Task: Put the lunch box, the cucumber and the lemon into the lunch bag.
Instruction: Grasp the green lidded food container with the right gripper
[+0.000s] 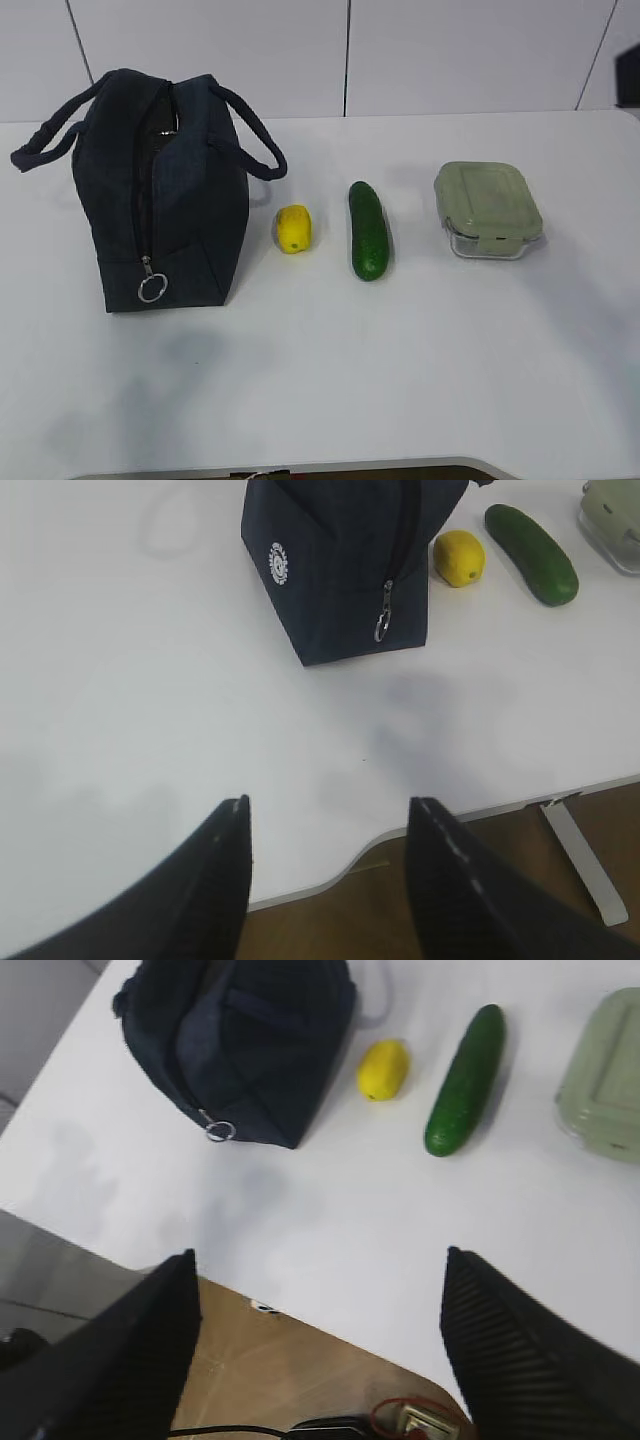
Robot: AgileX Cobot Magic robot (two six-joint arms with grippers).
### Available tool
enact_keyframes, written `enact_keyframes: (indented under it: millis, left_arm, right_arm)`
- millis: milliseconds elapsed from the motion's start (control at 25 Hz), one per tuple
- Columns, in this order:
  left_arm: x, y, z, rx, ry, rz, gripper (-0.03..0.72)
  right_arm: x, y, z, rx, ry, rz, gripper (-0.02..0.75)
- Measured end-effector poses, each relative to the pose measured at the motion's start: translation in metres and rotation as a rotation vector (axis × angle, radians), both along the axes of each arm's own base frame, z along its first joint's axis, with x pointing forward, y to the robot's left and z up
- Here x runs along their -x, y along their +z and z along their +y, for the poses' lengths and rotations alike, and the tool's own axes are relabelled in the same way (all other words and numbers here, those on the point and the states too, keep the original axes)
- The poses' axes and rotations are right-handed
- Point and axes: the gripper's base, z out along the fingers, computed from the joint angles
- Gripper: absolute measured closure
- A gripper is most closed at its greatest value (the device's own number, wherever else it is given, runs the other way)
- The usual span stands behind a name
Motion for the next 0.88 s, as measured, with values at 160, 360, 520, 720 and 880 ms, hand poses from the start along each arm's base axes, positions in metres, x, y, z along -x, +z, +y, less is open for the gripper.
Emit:
enact_keyframes:
  millis: [160, 360, 520, 720, 880]
  left_arm:
    - [0.000, 0.000, 0.000, 0.000, 0.000, 0.000, 0.329]
    - [0.000, 0.000, 0.000, 0.000, 0.000, 0.000, 0.329]
    - [0.000, 0.000, 0.000, 0.000, 0.000, 0.000, 0.329]
    - [0.000, 0.000, 0.000, 0.000, 0.000, 0.000, 0.329]
    - [0.000, 0.000, 0.000, 0.000, 0.000, 0.000, 0.329]
  right_arm:
    - [-0.033, 0.002, 0.011, -0.065, 0.097, 0.019, 0.144]
    - [-0.079, -0.005, 0.021, -0.117, 0.178, 0.061, 0.145]
    - [-0.114, -0.018, 0.029, -0.146, 0.267, 0.127, 0.146]
    - [-0.159, -0.034, 0.030, -0.224, 0.314, 0.166, 0.146]
    - [-0.195, -0.054, 0.012, -0.353, 0.263, 0.170, 0.146]
